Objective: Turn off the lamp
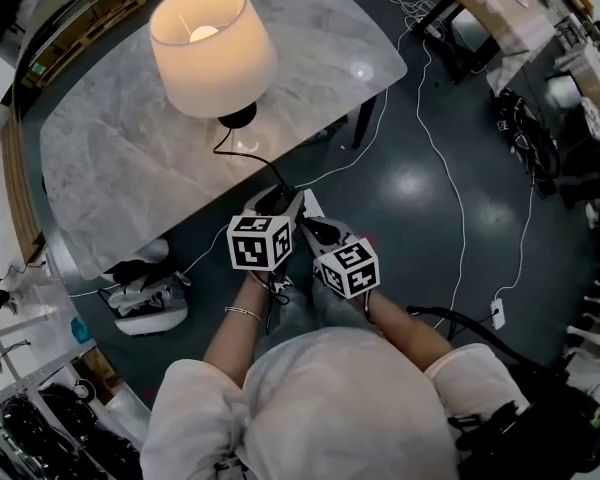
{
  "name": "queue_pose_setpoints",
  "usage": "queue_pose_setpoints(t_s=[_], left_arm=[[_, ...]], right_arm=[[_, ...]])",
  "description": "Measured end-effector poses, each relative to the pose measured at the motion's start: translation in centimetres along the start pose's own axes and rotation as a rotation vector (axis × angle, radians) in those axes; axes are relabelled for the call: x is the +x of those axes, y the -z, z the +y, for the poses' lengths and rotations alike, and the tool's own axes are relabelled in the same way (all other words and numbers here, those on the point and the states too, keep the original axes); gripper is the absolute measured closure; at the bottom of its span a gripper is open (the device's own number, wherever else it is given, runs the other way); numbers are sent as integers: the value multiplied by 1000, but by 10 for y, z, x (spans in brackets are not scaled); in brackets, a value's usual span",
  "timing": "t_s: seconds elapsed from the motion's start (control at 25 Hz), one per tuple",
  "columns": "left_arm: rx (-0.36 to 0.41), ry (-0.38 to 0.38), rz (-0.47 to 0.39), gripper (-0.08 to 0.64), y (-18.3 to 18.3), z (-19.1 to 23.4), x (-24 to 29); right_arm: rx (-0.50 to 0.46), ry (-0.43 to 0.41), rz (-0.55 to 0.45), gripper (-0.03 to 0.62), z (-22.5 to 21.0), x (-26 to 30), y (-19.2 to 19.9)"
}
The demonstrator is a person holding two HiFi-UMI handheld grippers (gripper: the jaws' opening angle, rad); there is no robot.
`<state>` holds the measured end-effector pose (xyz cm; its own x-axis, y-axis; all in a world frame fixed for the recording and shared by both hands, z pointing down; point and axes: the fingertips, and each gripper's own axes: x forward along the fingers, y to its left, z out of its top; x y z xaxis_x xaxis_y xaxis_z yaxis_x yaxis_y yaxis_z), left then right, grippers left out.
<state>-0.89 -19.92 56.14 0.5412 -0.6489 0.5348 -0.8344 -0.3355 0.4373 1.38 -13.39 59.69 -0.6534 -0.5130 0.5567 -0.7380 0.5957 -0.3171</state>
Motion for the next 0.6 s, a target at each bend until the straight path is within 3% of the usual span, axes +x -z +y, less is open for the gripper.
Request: queue_pose_setpoints(t_s=[0.08, 0.6], left_arm=[[4, 5, 7, 403, 0, -1, 2], [14, 10, 15, 408, 0, -4, 6]], right_arm=[[2, 0, -1, 575, 0, 0, 1], [32, -4, 1, 575, -8, 0, 2]])
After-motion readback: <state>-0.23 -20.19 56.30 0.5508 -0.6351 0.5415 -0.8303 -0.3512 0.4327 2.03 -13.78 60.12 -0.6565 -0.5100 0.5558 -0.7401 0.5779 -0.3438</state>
